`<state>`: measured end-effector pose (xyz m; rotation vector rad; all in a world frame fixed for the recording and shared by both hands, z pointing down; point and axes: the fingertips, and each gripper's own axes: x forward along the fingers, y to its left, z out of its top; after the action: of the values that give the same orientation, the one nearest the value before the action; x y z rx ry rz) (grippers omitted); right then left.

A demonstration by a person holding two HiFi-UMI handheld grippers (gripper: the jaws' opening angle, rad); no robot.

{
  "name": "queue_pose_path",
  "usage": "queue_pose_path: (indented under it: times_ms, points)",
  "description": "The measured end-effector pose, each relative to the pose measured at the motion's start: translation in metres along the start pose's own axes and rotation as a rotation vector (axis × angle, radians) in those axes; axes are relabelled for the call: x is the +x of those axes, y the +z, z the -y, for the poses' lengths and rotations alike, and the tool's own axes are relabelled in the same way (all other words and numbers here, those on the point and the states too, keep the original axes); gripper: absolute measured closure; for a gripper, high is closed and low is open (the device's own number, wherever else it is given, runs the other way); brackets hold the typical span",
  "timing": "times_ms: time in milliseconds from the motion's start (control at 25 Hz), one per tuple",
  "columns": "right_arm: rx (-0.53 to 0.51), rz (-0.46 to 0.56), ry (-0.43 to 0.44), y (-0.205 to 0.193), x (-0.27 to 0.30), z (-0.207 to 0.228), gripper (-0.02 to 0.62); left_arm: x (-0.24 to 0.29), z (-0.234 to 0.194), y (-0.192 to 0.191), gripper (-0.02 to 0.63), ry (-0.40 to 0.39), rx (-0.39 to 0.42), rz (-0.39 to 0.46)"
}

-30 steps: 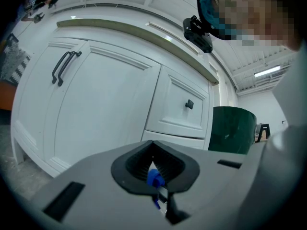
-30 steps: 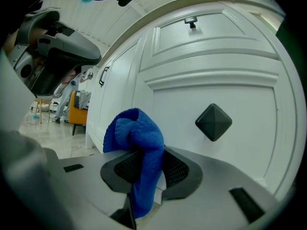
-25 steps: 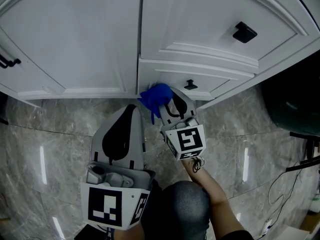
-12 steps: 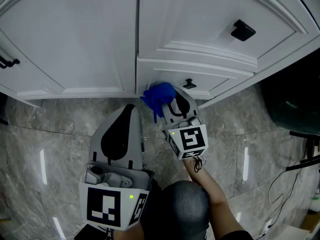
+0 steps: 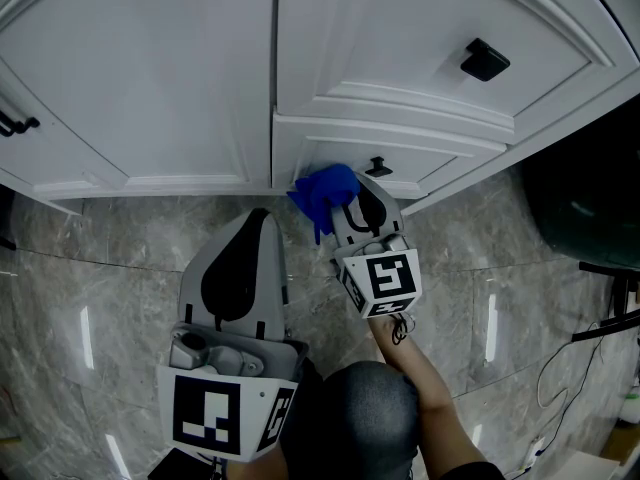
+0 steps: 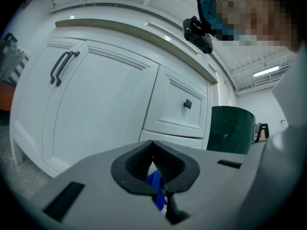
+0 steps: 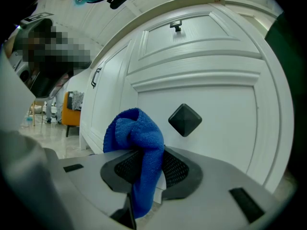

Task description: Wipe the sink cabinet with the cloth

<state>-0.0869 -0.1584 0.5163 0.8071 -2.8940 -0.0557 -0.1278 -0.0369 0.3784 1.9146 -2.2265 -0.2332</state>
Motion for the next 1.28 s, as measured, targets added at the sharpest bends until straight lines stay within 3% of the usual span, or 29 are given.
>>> queue_pose_path:
  times_ms: [1280]
  points:
    - [0.015, 0.017, -0.103, -0.007, -0.022, 0.043, 0.48, 0.0, 0.004, -0.001, 0.606, -0.007, 0.003, -0.007]
